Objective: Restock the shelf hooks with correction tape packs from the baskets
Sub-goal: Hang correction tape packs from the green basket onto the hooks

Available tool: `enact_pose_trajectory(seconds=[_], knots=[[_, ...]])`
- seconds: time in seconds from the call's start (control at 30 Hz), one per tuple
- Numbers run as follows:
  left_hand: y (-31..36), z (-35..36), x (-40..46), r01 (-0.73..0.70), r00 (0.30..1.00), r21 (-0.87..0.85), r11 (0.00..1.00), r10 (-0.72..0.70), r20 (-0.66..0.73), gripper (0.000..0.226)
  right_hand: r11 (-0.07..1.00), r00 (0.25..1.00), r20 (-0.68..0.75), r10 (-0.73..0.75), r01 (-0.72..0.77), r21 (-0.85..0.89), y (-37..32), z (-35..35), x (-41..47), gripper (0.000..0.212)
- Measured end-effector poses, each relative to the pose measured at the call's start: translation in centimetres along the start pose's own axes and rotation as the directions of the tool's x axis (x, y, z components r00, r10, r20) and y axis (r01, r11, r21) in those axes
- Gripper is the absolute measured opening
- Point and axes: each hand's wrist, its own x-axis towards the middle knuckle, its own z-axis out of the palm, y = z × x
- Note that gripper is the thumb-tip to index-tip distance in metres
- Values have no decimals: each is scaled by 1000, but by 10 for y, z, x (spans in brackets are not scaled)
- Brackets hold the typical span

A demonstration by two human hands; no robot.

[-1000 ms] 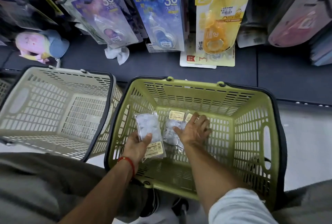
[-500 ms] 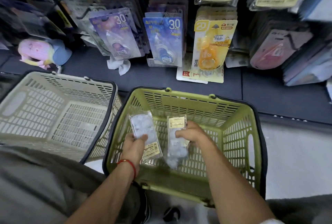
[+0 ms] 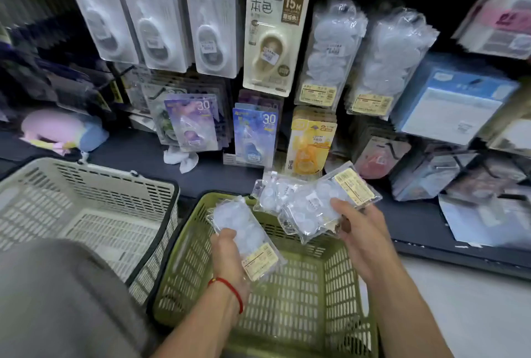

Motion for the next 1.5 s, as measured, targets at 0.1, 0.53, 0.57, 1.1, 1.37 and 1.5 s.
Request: enact_pose_trajectory(seconds=[0.1, 0.53, 0.57, 1.1, 1.37, 1.5], knots=[[-6, 16, -21, 96, 959, -114, 989, -62, 276, 52, 992, 996, -67, 56, -48, 114, 24, 13, -26, 37], [5, 4, -2, -200, 905, -63, 978, 209, 370, 92, 890, 948, -89, -305, 251, -381, 12, 29, -40, 72], [6, 3, -3, -237, 892, -43, 970, 235, 386, 83, 755, 918, 65, -390, 360, -548, 0, 26, -36, 76], [59, 38, -35, -320, 688, -88, 943, 296, 663, 107, 777, 931, 348, -107, 297, -555, -92, 31, 0, 26], [141, 71, -46, -587, 594, 28, 809, 407, 694, 84, 727, 816, 89, -571, 554, -406, -155, 8, 19, 20], [170, 86, -52, -713, 505, 61, 699, 451, 736, 87, 666, 724, -77, -685, 581, -468, -174, 3, 32, 22]])
